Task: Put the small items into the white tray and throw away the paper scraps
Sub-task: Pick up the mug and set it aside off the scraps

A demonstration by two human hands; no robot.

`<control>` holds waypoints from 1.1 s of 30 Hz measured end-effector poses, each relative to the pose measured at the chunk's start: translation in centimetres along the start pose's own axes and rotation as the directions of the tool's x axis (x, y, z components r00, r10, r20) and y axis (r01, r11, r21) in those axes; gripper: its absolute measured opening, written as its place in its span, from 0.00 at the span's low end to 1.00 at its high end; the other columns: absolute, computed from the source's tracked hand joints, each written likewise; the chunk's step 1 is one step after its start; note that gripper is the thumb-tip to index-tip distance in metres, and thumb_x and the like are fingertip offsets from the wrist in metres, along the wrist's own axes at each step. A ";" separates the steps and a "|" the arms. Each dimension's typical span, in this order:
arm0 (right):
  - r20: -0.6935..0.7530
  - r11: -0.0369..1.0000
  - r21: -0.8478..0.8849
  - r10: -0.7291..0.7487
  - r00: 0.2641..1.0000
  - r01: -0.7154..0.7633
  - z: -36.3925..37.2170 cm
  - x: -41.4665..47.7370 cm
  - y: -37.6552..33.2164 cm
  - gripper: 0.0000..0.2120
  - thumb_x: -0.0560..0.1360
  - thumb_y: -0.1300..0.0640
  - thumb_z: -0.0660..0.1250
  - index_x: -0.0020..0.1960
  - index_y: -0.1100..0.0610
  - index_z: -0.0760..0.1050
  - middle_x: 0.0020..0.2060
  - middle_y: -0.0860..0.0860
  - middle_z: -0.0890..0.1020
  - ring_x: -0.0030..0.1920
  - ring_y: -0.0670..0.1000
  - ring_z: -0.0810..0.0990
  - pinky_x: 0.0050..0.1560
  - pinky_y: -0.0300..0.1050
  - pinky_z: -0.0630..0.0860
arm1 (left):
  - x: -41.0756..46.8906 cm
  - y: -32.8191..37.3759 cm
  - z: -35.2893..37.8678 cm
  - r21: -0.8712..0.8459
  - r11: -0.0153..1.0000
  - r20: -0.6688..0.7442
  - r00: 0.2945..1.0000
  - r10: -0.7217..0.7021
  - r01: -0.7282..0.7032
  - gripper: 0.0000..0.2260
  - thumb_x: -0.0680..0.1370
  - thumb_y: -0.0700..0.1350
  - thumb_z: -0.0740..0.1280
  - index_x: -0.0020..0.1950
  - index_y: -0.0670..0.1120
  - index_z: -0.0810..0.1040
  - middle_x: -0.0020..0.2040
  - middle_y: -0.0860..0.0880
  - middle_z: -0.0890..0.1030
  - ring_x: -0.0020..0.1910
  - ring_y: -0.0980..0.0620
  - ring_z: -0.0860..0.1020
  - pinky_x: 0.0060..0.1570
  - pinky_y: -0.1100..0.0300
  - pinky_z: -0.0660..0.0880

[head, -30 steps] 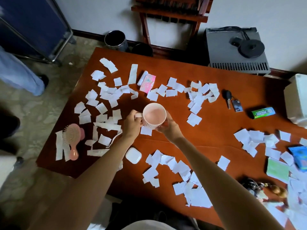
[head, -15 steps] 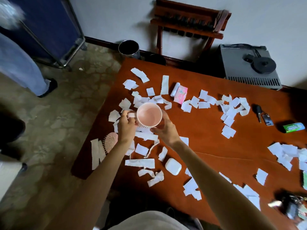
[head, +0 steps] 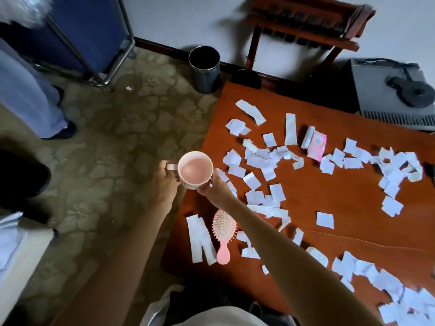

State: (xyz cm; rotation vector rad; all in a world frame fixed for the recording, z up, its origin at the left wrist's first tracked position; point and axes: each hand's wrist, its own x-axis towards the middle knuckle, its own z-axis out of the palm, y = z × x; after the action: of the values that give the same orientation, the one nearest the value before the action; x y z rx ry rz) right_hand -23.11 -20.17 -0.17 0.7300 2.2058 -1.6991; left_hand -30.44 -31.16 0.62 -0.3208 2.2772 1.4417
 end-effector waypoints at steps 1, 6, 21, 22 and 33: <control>0.004 1.000 -0.019 0.012 1.000 -0.012 0.2 0.3 0.1 0.30 0.75 0.62 0.65 0.72 0.56 0.54 0.65 0.56 0.70 0.65 0.56 0.72 0.57 0.46 0.74 | 0.4 -0.1 0.0 0.005 1.000 0.008 1.000 -0.005 0.005 0.12 0.80 0.38 0.55 0.63 0.40 0.69 0.62 0.40 0.75 0.59 0.41 0.76 0.54 0.50 0.77; -0.080 0.998 -0.032 0.044 0.996 -0.046 -0.2 0.8 1.0 0.31 0.75 0.60 0.66 0.72 0.54 0.54 0.65 0.55 0.70 0.64 0.54 0.72 0.55 0.42 0.74 | 1.5 0.1 1.3 -0.009 1.000 0.086 0.996 -0.009 0.010 0.12 0.81 0.38 0.53 0.63 0.41 0.69 0.61 0.41 0.75 0.57 0.44 0.76 0.47 0.57 0.76; -0.284 0.989 -0.115 0.057 0.957 -0.093 -3.0 -0.1 1.9 0.30 0.74 0.58 0.68 0.72 0.56 0.58 0.67 0.54 0.72 0.65 0.55 0.74 0.59 0.46 0.75 | 2.3 1.3 5.3 0.125 0.991 0.269 0.960 -0.075 0.042 0.15 0.80 0.33 0.52 0.64 0.41 0.69 0.64 0.42 0.74 0.57 0.46 0.74 0.54 0.55 0.73; -0.281 0.987 -0.129 0.058 0.958 -0.097 -3.1 -0.2 1.7 0.29 0.75 0.59 0.67 0.72 0.57 0.58 0.67 0.55 0.72 0.65 0.55 0.74 0.59 0.46 0.75 | 2.2 1.3 5.2 0.155 0.988 0.280 0.958 -0.068 0.025 0.16 0.80 0.33 0.53 0.65 0.42 0.69 0.65 0.42 0.73 0.57 0.47 0.73 0.55 0.54 0.72; -0.385 0.972 -0.193 0.050 0.922 -0.133 -4.8 -6.1 3.3 0.15 0.78 0.67 0.58 0.64 0.62 0.70 0.61 0.58 0.77 0.53 0.55 0.80 0.41 0.37 0.76 | -5.9 -0.3 3.2 0.429 0.875 0.325 0.942 0.083 -0.225 0.10 0.74 0.42 0.66 0.54 0.44 0.71 0.42 0.48 0.75 0.50 0.43 0.77 0.54 0.51 0.74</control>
State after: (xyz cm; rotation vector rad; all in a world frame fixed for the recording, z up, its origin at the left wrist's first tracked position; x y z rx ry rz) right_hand -15.78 -16.36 1.51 1.1636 2.5090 -1.3299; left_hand -24.38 -28.59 1.98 0.2213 2.3351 0.8885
